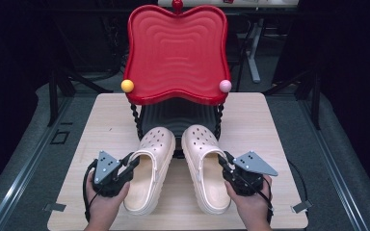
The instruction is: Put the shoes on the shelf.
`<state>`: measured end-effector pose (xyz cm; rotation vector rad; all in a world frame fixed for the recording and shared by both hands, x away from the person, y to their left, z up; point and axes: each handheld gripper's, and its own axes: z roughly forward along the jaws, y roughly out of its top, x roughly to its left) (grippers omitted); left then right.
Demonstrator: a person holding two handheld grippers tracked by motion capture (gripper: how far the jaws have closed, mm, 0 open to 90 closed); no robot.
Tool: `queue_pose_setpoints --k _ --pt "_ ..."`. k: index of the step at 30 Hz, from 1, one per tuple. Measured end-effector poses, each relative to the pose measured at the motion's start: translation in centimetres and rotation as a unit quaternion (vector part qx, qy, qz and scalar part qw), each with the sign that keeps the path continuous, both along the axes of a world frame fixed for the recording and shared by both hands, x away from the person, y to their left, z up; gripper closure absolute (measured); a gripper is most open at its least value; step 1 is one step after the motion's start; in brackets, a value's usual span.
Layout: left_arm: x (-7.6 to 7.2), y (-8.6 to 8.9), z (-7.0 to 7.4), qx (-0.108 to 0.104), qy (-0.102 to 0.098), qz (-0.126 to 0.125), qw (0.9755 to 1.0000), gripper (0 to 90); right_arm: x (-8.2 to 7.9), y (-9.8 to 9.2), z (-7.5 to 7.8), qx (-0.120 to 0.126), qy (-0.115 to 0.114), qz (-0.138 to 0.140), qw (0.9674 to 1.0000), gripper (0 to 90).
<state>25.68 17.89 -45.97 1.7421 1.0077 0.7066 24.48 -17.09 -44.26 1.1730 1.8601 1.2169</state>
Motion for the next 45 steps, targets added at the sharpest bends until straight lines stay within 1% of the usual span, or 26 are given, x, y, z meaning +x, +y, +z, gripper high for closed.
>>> queue_pose_setpoints --k 8,14,15,17,21,26,29,31,35,37,38,39,42,45 --pt "0.8 -0.6 0.4 0.0 -0.001 0.0 1.0 75.9 1.0 0.7 0.1 0.0 0.003 0.0 1.0 76.1" --pt "1.1 -0.9 0.3 0.0 -0.003 0.002 1.0 75.9 1.3 1.2 0.0 -0.009 0.002 -0.001 1.0 76.0" --pt "1.1 -1.0 0.3 0.002 0.0 0.001 1.0 75.9 1.3 1.3 0.0 -0.008 0.003 -0.001 1.0 76.0" --pt "1.2 -1.1 0.3 0.002 -0.002 0.003 1.0 75.9 1.4 1.3 -0.1 -0.01 0.004 -0.001 0.9999 76.0" --pt "1.4 -1.3 0.3 -0.005 -0.004 0.006 1.0 75.8 1.5 1.5 -0.2 -0.008 0.003 -0.002 1.0 76.0" --pt "1.8 -2.0 0.3 -0.002 -0.007 0.011 0.9999 75.9 2.1 1.8 -0.1 -0.007 0.002 -0.006 1.0 76.0" --pt "2.3 -2.6 0.4 0.003 -0.011 0.017 0.9998 75.9 2.6 2.2 -0.1 -0.011 -0.002 -0.007 0.9999 75.9" --pt "2.8 -3.0 0.4 0.004 -0.011 0.025 0.9996 75.9 3.0 2.6 0.0 -0.014 -0.005 -0.011 0.9998 75.9" --pt "3.9 -3.6 0.4 -0.002 -0.011 0.035 0.9993 75.9 4.0 3.1 0.0 -0.017 -0.011 -0.017 0.9996 75.9" --pt "4.5 -3.8 0.2 -0.005 -0.01 0.04 0.9991 75.8 4.6 3.4 0.0 -0.018 -0.009 -0.021 0.9996 75.8" --pt "4.8 -3.8 0.1 -0.01 -0.009 0.04 0.9991 75.8 4.8 3.5 -0.1 -0.017 -0.009 -0.023 0.9995 75.8" --pt "5.0 -4.0 0.2 -0.013 -0.014 0.044 0.9989 75.7 5.0 3.6 -0.1 -0.019 -0.008 -0.024 0.9995 75.8" --pt "5.6 -4.1 0.2 -0.016 -0.013 0.043 0.9988 75.4 5.8 3.7 -0.2 -0.012 -0.008 -0.03 0.9994 75.7" --pt "6.2 -4.6 0.1 -0.004 -0.026 0.038 0.9989 75.3 6.5 3.9 -0.3 -0.003 -0.007 -0.038 0.9992 75.5"
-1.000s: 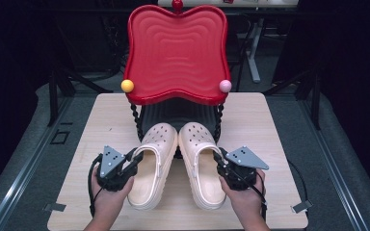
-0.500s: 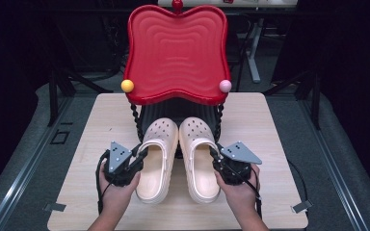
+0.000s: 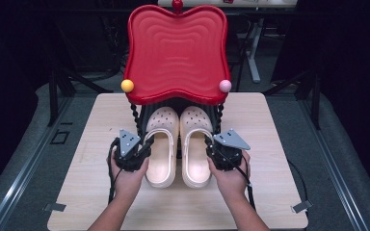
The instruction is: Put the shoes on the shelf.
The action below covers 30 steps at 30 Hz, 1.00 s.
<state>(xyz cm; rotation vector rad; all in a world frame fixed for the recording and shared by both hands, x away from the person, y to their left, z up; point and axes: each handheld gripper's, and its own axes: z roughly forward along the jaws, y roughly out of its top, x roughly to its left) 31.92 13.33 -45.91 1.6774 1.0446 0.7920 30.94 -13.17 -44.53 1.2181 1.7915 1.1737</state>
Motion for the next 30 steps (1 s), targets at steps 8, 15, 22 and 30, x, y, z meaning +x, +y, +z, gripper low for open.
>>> queue_pose_setpoints --k 8,15,22,30 --pt "2.1 -0.4 0.4 0.008 -0.003 0.0 1.0 74.3 1.5 0.8 0.2 -0.001 -0.006 -0.012 0.9999 75.0" --pt "3.6 -0.3 0.5 -0.019 -0.005 -0.003 0.9998 72.8 3.2 0.9 1.0 -0.001 -0.007 -0.016 0.9998 74.7" --pt "3.6 -0.6 0.7 -0.023 -0.007 -0.01 0.9997 68.0 3.6 1.5 0.6 -0.03 -0.011 -0.012 0.9994 73.3" --pt "3.7 -0.5 0.6 -0.015 -0.009 -0.023 0.9996 60.7 3.5 1.3 0.7 0.006 -0.003 0.0 1.0 67.3"
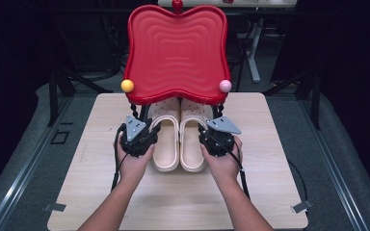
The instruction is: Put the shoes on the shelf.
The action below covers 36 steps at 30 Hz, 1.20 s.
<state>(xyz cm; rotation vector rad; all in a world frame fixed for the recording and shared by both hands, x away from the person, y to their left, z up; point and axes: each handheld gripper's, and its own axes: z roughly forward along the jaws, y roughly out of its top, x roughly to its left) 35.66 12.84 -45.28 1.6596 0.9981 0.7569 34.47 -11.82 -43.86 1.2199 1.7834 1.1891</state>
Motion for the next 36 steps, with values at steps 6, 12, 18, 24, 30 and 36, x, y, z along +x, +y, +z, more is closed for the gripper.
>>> queue_pose_setpoints --k 6,12,18,24,30,36 --pt "0.0 0.1 -0.1 -0.008 0.005 -0.009 0.9999 55.9 0.1 -0.3 -0.1 0.006 0.004 0.007 0.9999 63.4" --pt "0.0 0.0 0.0 -0.014 0.007 -0.014 0.9998 51.5 -0.1 -0.5 -0.1 0.003 0.005 0.01 0.9999 62.1" --pt "-0.1 -0.1 -0.1 -0.012 0.011 -0.013 0.9998 47.4 -0.4 -0.4 0.0 0.004 0.001 0.014 0.9999 60.6" --pt "-0.2 0.1 0.0 -0.021 0.013 -0.012 0.9996 46.5 -0.7 -0.5 0.0 0.002 0.0 0.016 0.9999 59.8" --pt "-0.7 0.5 0.2 -0.023 0.013 -0.013 0.9996 46.3 -1.2 -0.8 0.3 0.0 -0.004 0.017 0.9998 59.1" --pt "-1.7 0.8 0.4 -0.021 0.007 -0.021 0.9995 46.4 -2.2 -1.3 0.7 0.002 -0.013 0.022 0.9997 58.6"
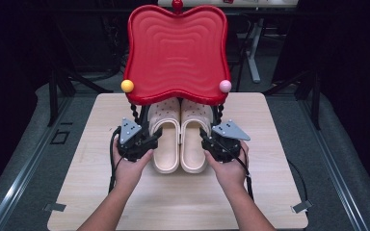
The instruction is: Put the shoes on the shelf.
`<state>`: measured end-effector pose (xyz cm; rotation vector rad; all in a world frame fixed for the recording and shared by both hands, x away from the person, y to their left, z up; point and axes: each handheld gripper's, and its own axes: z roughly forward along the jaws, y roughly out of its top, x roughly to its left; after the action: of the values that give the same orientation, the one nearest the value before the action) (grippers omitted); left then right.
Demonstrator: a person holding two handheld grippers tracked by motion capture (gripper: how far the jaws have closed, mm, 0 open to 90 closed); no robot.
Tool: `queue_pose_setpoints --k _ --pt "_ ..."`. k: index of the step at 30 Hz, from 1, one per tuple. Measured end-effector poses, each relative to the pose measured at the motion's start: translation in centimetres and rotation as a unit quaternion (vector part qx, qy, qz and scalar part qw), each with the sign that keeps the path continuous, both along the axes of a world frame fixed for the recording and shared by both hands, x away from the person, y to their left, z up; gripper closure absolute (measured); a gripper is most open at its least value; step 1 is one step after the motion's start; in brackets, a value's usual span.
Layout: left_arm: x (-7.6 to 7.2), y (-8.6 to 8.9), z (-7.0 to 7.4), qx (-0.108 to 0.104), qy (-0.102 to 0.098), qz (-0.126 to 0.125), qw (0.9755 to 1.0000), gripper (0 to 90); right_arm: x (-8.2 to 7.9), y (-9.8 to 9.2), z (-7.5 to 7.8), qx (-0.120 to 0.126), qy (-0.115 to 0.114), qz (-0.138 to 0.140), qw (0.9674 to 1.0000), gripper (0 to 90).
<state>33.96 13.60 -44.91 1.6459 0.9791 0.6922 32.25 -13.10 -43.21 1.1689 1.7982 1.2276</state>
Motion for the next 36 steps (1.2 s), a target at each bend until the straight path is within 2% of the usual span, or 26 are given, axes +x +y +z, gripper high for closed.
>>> queue_pose_setpoints --k 10,14,15,16,18,19,21,26,28,29,32,36 --pt "-1.5 0.3 0.3 -0.008 -0.012 -0.013 0.9998 46.7 -1.8 -0.3 0.4 -0.002 -0.019 0.015 0.9997 58.8" --pt "-2.1 0.7 0.2 -0.008 -0.009 -0.019 0.9997 49.7 -2.4 -0.6 0.1 -0.002 -0.013 0.028 0.9995 60.1" --pt "-2.4 0.9 0.2 -0.016 -0.003 -0.03 0.9994 49.9 -2.7 -0.9 -0.1 -0.001 -0.009 0.038 0.9992 60.2" --pt "-2.4 0.9 0.2 -0.016 -0.003 -0.03 0.9994 50.7 -2.8 -1.0 -0.2 -0.001 -0.005 0.044 0.999 60.2" --pt "-2.8 1.2 0.1 -0.013 -0.005 -0.035 0.9993 52.1 -2.9 -1.1 -0.3 -0.001 0.0 0.047 0.9989 60.0" --pt "-3.2 1.4 0.1 -0.005 -0.005 -0.036 0.9993 53.0 -3.2 -1.5 -0.6 -0.002 0.014 0.053 0.9985 59.4" --pt "-3.5 1.5 -0.1 -0.004 -0.006 -0.036 0.9993 53.5 -3.4 -1.8 -0.9 -0.009 0.015 0.046 0.9988 58.2" --pt "-4.4 1.9 -0.4 -0.004 -0.01 -0.039 0.9992 53.3 -4.1 -2.3 -1.4 -0.002 0.015 0.052 0.9985 56.3" --pt "-4.8 2.0 -0.4 -0.006 -0.013 -0.04 0.9991 53.2 -4.6 -2.4 -1.6 0.007 0.002 0.056 0.9984 50.5" --pt "-5.0 2.1 -0.4 -0.012 -0.009 -0.043 0.999 53.4 -5.1 -2.4 -1.9 0.024 -0.022 0.067 0.9972 48.0" --pt "-5.4 2.2 -0.6 -0.018 -0.003 -0.046 0.9988 54.0 -5.6 -2.5 -2.1 0.038 -0.027 0.076 0.996 49.3" --pt "-6.7 2.3 -1.3 0.0 0.003 -0.055 0.9985 55.1 -7.0 -2.6 -2.1 0.024 -0.04 0.082 0.9956 51.5"
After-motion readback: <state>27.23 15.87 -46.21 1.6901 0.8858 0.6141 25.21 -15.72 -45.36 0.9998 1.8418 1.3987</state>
